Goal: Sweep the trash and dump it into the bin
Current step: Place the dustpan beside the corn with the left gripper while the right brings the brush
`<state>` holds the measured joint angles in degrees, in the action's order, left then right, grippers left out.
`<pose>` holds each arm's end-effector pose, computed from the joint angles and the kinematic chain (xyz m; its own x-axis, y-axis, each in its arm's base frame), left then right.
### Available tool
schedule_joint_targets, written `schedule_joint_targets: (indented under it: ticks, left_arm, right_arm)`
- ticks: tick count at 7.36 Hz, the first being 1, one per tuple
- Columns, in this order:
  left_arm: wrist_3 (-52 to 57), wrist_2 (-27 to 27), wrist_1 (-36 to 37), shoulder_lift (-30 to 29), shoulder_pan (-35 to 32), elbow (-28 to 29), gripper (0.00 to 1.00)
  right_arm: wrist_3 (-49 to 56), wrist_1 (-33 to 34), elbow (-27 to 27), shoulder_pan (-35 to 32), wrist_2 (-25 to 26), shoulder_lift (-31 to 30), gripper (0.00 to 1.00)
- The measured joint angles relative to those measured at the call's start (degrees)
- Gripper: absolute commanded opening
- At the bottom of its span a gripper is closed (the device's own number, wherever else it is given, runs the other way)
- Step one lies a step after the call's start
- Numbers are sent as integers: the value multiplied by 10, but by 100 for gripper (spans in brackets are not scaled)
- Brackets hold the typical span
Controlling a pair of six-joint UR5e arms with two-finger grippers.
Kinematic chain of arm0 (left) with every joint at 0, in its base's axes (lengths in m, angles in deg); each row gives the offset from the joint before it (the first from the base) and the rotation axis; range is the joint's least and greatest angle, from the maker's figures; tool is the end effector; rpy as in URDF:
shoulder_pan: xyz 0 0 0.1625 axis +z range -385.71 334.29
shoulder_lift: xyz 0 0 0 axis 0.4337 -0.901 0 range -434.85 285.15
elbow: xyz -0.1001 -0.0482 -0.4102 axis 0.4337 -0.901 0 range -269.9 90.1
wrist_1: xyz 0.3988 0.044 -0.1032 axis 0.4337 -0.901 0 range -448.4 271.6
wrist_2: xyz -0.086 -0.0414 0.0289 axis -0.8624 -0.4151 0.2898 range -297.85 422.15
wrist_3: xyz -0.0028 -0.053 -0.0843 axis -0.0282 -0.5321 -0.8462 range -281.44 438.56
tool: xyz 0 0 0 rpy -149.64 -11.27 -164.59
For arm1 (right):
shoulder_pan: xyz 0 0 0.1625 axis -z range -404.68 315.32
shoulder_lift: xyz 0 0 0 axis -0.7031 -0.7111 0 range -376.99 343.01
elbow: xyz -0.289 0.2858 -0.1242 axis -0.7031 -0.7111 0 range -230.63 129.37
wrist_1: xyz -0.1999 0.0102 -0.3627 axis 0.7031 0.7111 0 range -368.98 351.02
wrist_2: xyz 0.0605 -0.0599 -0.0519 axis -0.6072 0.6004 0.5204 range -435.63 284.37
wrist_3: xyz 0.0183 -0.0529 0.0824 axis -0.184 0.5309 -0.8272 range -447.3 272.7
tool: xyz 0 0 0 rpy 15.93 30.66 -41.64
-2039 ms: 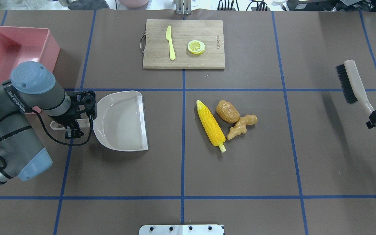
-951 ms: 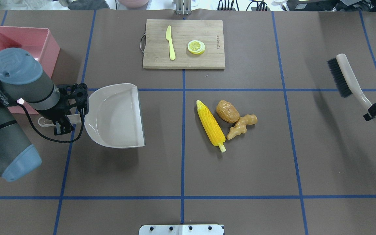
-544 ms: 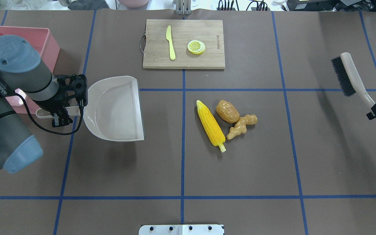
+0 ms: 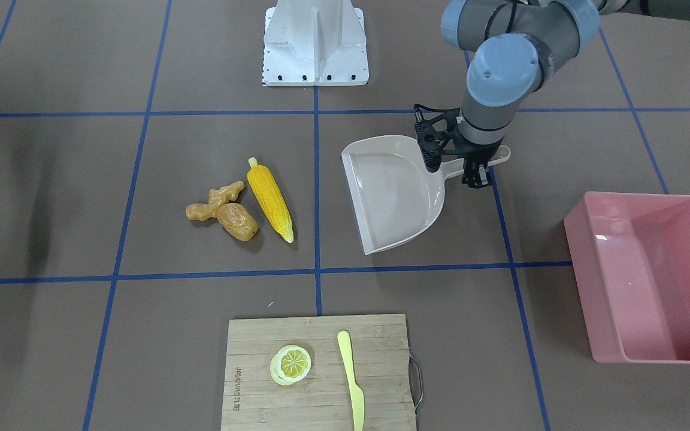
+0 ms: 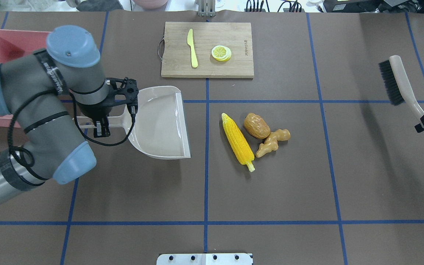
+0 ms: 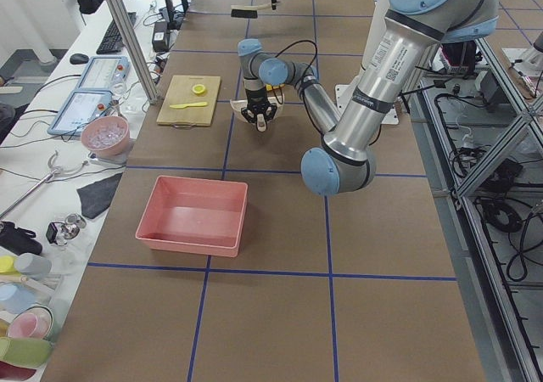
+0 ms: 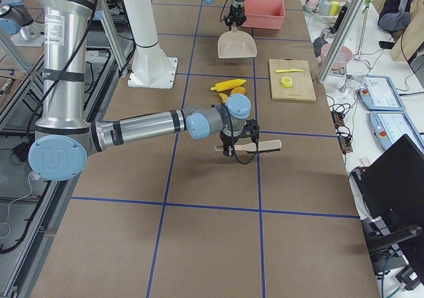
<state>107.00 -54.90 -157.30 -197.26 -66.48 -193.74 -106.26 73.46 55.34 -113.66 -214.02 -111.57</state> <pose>0.4173 -0.4762 0.2758 0.0564 0.9856 -0.1597 -0.8102 0.1387 0.5696 -0.1123 -0.4564 0.5388 0.6142 -0.1528 0.7742 0.1477 0.9860 0.0774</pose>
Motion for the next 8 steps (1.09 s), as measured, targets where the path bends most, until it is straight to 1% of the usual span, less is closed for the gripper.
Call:
schedule_joint_targets:
  ticks: [2,4,5,7,8]
  left_arm:
    - [-3,12,-10,-23,35,23,0]
    - [-5,14,-37,-43,47,64,0]
    - [-7,14,-51,-51,50,83,0]
    - [-31,13,-68,-68,53,118,0]
    - [-37,12,-70,-71,53,124,0]
  right_arm:
    - [17,-6,5,-1,-18,6,0]
    - [98,-32,9,-3,-71,4,0]
    - [108,-38,10,-3,-102,-2,0]
    - [108,-50,10,-4,-200,-23,0]
    - [102,-73,10,-4,-229,-37,0]
